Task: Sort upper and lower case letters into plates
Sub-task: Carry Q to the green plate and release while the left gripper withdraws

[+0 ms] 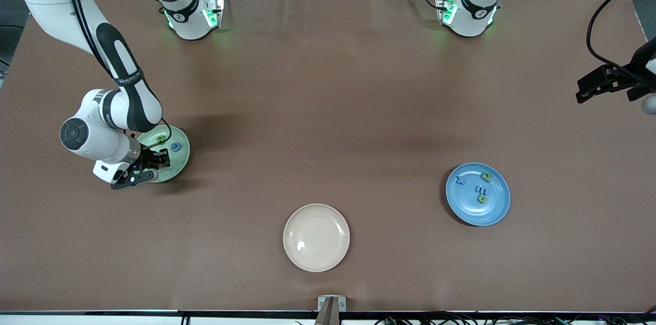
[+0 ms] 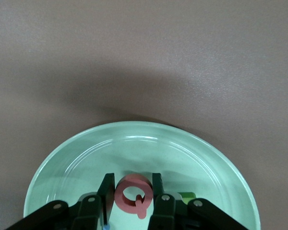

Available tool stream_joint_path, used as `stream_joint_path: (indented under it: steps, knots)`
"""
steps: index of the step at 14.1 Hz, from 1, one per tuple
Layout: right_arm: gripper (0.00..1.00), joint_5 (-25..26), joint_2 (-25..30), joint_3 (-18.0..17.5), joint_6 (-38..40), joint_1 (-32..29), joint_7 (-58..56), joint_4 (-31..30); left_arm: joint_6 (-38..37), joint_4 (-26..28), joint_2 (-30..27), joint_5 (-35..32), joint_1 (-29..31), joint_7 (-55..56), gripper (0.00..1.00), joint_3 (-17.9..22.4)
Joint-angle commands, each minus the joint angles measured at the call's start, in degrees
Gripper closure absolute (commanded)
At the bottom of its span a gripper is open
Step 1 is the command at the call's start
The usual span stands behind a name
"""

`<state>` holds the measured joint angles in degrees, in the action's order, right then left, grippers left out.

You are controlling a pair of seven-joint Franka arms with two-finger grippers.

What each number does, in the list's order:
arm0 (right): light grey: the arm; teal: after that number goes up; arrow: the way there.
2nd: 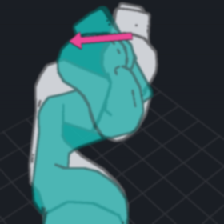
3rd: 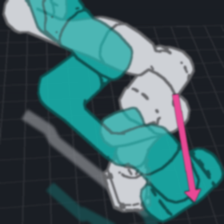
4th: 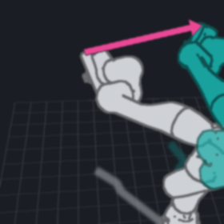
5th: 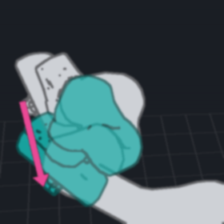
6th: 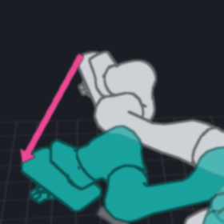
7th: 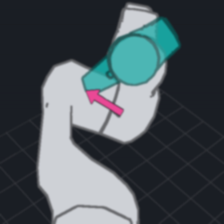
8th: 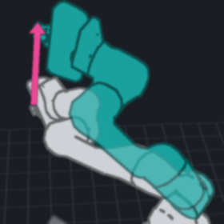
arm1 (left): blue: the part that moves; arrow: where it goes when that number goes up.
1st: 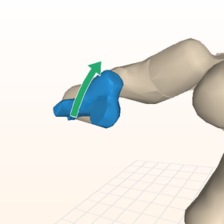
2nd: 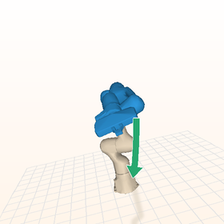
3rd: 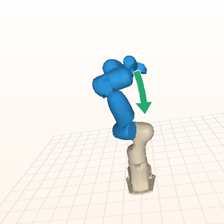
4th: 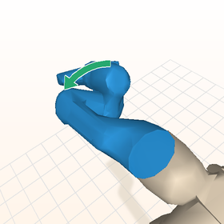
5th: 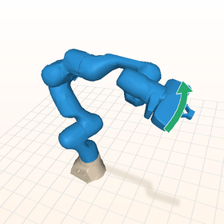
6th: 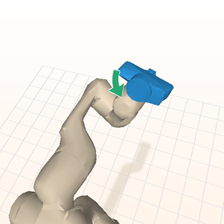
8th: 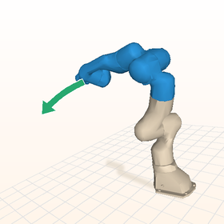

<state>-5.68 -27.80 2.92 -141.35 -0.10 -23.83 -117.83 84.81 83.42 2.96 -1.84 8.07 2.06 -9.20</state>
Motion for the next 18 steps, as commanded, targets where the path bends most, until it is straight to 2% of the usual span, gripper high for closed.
stream_joint_path:
  steps: [1, 3, 4, 5, 6, 9, 12, 15, 17, 18]
  knots:
    - [0.83, -0.2, -1.8, -0.1, -1.3, 0.2, 0.2, 1.4, 0.4, 6.8, -6.2, 1.7, -1.7, -0.5, 0.00, 2.1]
    - [0.79, -0.2, -1.8, -0.1, -1.0, 0.3, 0.3, 1.3, 0.4, 8.2, -7.4, 1.8, -1.7, -0.1, 0.00, 1.6]
    - [0.59, -0.2, -1.5, -0.1, 0.0, 0.3, 0.3, 1.3, 0.7, 8.3, -7.6, 1.8, -1.7, 0.1, 0.00, 1.6]
    - [0.21, -0.2, -0.5, -0.1, 2.1, 0.3, 0.3, 1.3, 0.8, 7.9, -7.2, 1.8, -1.7, 0.0, 0.00, 1.3]
    - [0.00, -0.2, 1.3, -0.1, 4.0, 0.3, 0.3, 1.3, 1.1, 7.9, -7.1, 1.8, -1.9, 0.1, 0.00, 1.1]
    - [0.00, -0.2, 9.0, -0.1, 14.0, -0.1, 0.8, 1.6, 1.1, 8.2, -7.1, 1.5, -1.7, 0.0, 0.00, -0.6]
    - [0.00, -0.2, 17.6, 0.2, 23.2, -0.5, 1.2, 1.5, 1.1, 8.0, -6.6, 1.8, -1.7, -0.6, 0.00, -0.7]
    - [0.00, 0.0, 25.6, 0.1, 29.2, -0.8, 7.6, 1.8, 0.4, 8.1, -6.7, 1.8, -1.9, -0.8, 0.00, -0.9]
    - [0.00, 0.1, 28.6, 0.1, 34.3, -0.9, 8.8, 4.7, 0.4, 7.9, -6.7, 1.2, -1.8, -0.6, 0.00, -2.6]
    - [0.00, 0.5, 28.9, 0.2, 37.9, -0.9, 8.8, 8.2, 0.4, 7.8, -6.6, 1.0, -1.8, -0.5, 0.00, -2.9]
